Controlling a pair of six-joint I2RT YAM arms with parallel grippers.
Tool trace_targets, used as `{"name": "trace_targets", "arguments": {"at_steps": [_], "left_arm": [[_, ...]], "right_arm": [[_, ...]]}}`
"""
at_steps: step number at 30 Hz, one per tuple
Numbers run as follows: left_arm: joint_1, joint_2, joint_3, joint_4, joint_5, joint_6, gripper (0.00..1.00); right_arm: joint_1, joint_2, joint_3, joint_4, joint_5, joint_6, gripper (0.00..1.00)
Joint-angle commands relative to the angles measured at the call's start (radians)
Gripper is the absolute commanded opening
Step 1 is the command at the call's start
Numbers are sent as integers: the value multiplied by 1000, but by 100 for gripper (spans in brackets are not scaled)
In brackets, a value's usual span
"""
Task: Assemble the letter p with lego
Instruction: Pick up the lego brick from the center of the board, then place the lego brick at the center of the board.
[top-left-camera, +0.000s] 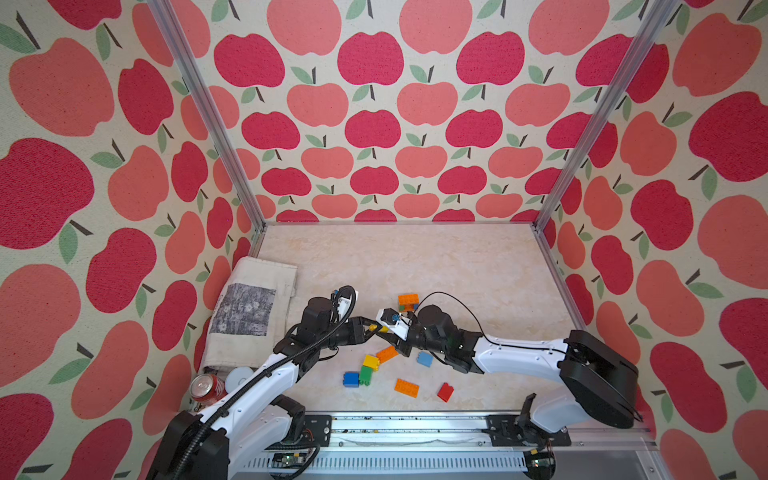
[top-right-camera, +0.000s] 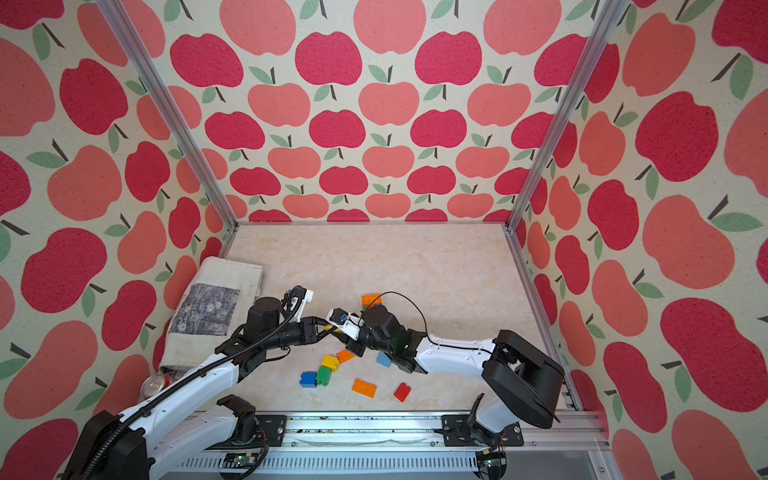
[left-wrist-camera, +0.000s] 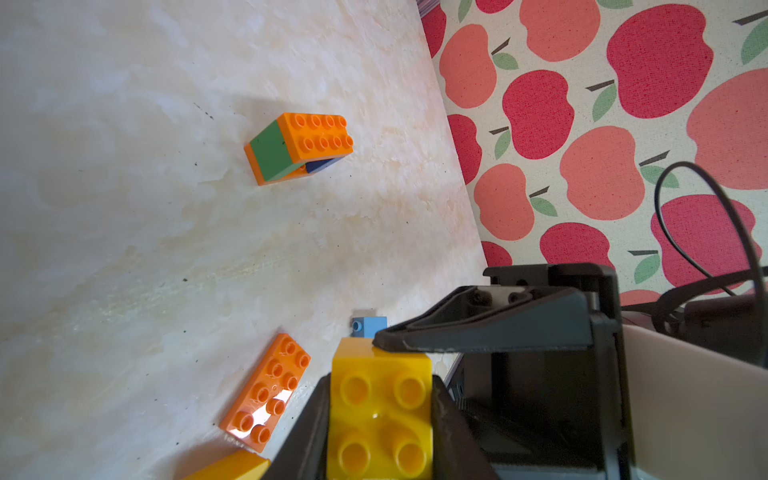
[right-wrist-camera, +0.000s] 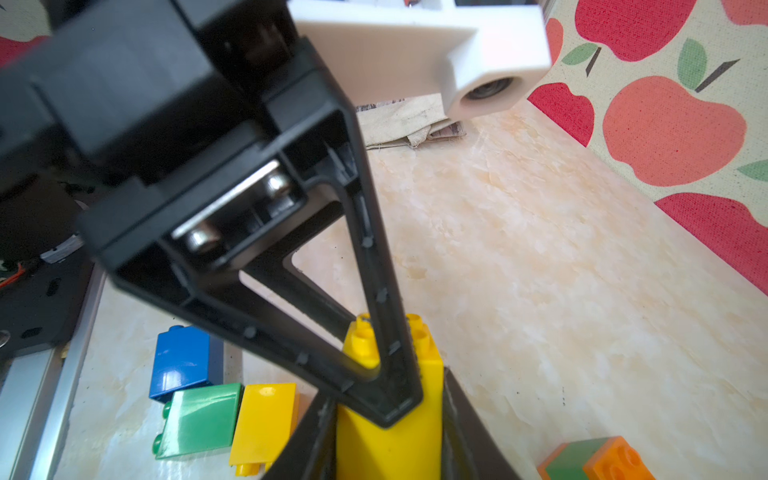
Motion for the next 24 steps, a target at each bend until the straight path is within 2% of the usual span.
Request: {"name": "trace_targets", "arguments": {"at_steps": [1, 5, 8, 12, 20, 24], "left_arm": [[10, -4, 73, -103, -88, 37, 13], [49, 32, 154, -306, -304, 84, 13], [78, 127, 234, -415, -423, 102, 13], [71, 288, 348, -490, -569, 145, 13], [5, 572, 572, -599, -744, 182, 13], [-14, 657, 616, -594, -761, 172, 13]], "right_arm": [[16, -41, -27, 18, 41, -3, 47], [6, -116, -54, -77, 138, 22, 61], [-22, -171, -54, -209, 168, 81, 62], [-74, -222, -59, -372, 159, 189, 62], [-96, -307, -147, -421, 170, 285, 62], [-106, -303, -145, -475, 192, 322, 62]]}}
